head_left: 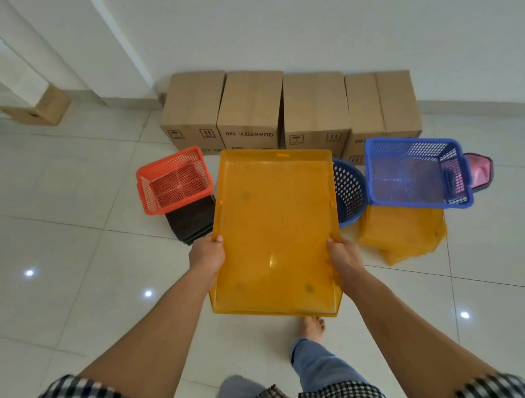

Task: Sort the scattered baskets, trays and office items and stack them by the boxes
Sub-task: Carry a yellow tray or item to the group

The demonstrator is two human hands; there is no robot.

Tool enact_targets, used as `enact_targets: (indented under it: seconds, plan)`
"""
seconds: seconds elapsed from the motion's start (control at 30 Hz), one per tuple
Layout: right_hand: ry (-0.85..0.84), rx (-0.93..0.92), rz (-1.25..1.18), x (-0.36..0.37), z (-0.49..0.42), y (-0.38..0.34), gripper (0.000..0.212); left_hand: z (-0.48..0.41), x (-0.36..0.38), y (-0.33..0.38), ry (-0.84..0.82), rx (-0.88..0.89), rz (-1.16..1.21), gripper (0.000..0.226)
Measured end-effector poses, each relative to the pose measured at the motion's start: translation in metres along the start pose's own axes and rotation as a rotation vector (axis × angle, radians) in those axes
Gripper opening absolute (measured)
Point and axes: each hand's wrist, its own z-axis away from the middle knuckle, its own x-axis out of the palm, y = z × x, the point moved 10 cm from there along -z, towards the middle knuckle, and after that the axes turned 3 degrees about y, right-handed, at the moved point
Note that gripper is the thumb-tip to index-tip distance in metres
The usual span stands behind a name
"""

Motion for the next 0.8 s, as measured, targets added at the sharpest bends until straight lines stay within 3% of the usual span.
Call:
enact_targets:
  seconds: [0.5, 0.63, 0.8]
  plan:
    - [0.043, -0.001, 0.265, -0.028, -0.142, -0.124, 0.047, -0.091, 0.096, 0.103, -0.187, -0.106, 0.047, 0.038]
    - [0.039, -0.033, 0.427, -0.022, -0.176, -0.154, 0.042, -0.122, 0.118, 0.119, -0.213, -0.162, 0.112, 0.019]
    - [0.105, -0.021, 0.702, -0.023, -0.22, -0.17, 0.031, -0.153, 0.158, 0.12, -0.229, -0.258, 0.164, 0.029]
